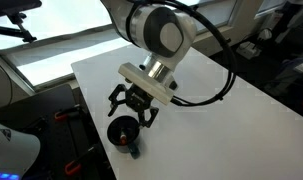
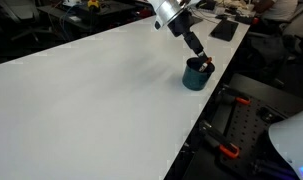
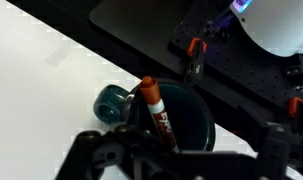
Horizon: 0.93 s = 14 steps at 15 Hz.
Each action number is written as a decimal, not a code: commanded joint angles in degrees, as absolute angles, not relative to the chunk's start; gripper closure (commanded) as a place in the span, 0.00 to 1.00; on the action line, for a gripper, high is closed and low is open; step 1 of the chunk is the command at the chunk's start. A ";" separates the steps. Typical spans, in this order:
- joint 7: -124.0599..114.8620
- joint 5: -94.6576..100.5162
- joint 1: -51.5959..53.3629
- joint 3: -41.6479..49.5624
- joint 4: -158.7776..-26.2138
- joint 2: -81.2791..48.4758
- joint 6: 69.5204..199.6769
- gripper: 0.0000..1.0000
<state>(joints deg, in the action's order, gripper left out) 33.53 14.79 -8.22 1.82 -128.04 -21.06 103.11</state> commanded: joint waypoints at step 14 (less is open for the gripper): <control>34.14 13.67 -9.03 1.46 -127.43 -22.94 103.29 0.04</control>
